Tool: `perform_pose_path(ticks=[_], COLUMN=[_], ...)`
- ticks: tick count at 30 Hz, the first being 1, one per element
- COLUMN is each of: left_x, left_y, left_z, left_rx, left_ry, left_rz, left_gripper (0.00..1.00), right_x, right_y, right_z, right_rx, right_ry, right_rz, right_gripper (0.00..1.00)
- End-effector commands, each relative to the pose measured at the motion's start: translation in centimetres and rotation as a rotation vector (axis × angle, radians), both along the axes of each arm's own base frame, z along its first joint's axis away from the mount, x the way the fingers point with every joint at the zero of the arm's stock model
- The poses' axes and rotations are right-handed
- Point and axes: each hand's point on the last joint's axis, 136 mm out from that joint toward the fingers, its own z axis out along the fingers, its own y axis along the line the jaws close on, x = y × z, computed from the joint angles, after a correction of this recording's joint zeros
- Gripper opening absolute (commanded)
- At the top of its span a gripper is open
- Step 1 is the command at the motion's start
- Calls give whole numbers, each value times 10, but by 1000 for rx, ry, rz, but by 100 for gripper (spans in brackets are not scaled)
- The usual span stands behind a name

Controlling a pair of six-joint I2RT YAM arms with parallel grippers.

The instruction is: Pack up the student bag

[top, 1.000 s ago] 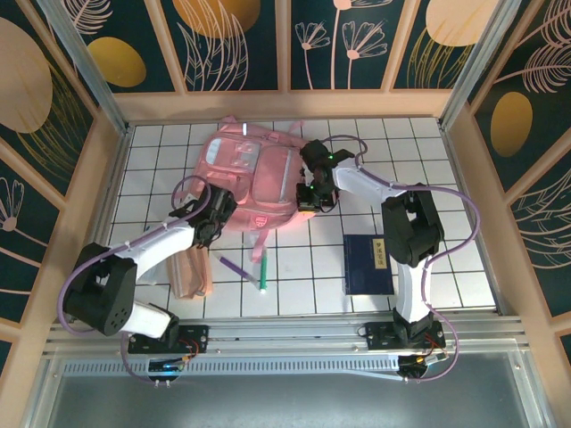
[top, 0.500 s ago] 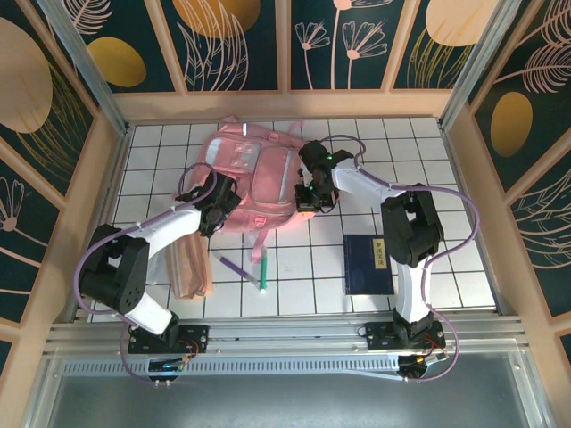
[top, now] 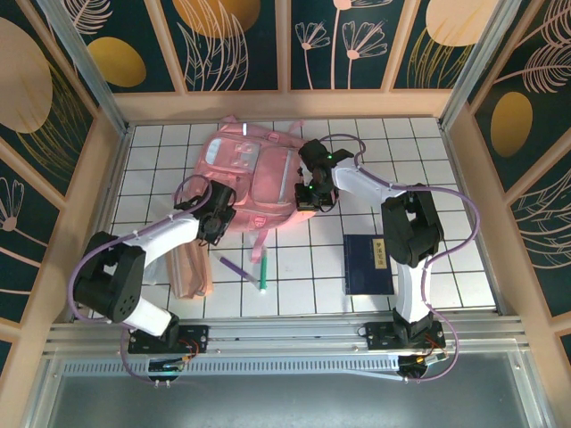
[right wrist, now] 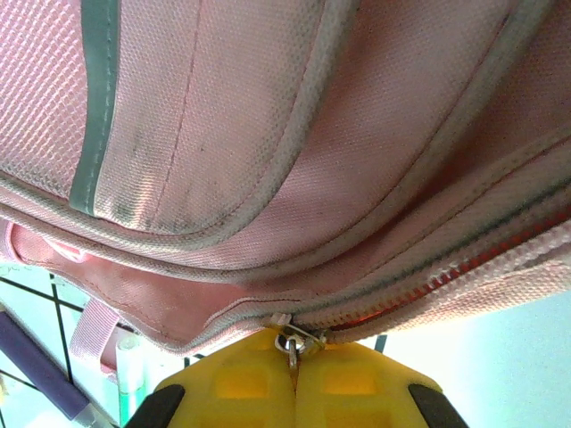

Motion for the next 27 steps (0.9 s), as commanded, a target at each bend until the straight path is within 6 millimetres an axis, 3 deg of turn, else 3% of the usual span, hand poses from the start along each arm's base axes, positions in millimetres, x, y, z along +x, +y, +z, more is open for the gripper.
perform_pose_path(ticks=[1,6,7,9,12,20,24,27], left_x=[-1,3,2,3,11,33,39,40], left_y=[-5,-9,-9,-9,-13,-27,-35,-46], left_z=[-15,-20,-23,-26,-25,19,39,45], left_rx=[-13,-2,-5,-20,-68,-128,-182,-251], left_ry=[35,35,33,18,-49,-112,-127,-129], left_rz=[38,41,45,59,74,82,96,97], left_gripper=[67,65,58,18,0,0,0,0], right_x=[5,2,1,1,-5,-27,-43,-59], right_y=[11,6,3,-2,-7,-25,-22,-8], right_z=[13,10,8,5,-1,-14,-13,-11], right_rx=[22,-6,-23,-54,-81,-186,-232,-221], right_ry=[-41,-44,-45,-59,-68,-41,-42,-18], right_rz=[30,74,77,80,107,162,202,218], right_gripper=[0,0,0,0,0,0,1,1])
